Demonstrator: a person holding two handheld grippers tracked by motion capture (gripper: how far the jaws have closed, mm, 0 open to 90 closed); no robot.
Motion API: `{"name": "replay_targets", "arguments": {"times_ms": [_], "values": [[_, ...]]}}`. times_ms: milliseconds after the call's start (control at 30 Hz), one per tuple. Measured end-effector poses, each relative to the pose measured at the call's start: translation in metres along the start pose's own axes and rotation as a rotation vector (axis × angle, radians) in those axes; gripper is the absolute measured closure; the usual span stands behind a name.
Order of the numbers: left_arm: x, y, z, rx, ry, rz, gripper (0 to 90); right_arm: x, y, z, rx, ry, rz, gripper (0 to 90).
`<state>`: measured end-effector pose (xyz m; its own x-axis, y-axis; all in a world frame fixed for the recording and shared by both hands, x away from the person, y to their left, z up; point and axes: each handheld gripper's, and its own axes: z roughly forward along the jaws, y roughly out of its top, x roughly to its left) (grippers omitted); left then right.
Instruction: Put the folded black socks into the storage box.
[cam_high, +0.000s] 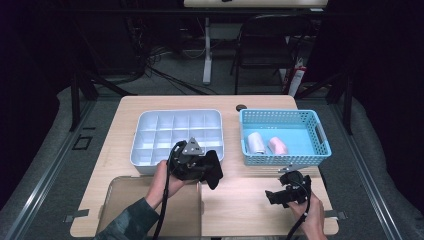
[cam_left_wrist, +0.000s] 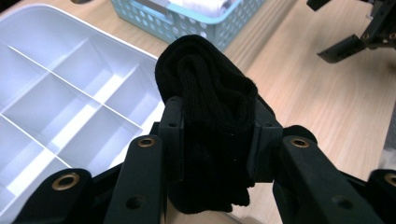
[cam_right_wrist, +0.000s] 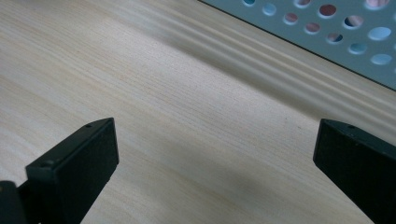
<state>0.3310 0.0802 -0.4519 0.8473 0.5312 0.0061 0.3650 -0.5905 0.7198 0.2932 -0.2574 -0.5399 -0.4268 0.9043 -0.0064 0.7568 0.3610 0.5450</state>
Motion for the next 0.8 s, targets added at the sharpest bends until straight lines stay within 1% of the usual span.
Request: {"name": "replay_targets", "arguments": {"times_ms": [67,200,267,500,600,667,800], "values": [[0.001,0.001,-0.001,-0.013,0.009,-0.002,65.4,0.0,0.0,0.0,-0.003,0.003,0.003,0.0],[0.006,0.004,-0.004,-0.024,0.026,-0.006,65.5,0.0,0.0,0.0,-0.003,-0.001,0.004,0.0],[0.008,0.006,-0.006,-0.037,0.043,-0.009,65.4,0.0,0.0,0.0,-0.003,-0.001,0.006,0.0],[0.015,0.016,-0.01,-0.067,0.077,-0.018,65.5,-0.002,0.0,-0.002,-0.005,-0.007,0.012,0.0],[0.019,0.022,-0.009,-0.059,0.091,-0.013,65.5,-0.002,0.0,-0.002,-0.006,-0.009,0.013,0.0],[0.02,0.025,-0.007,-0.053,0.124,-0.002,65.4,-0.003,0.0,-0.002,-0.007,-0.009,0.014,0.0],[0.024,0.033,0.001,-0.024,0.143,0.01,65.5,-0.002,0.0,-0.002,-0.008,-0.011,0.014,0.0]]}}
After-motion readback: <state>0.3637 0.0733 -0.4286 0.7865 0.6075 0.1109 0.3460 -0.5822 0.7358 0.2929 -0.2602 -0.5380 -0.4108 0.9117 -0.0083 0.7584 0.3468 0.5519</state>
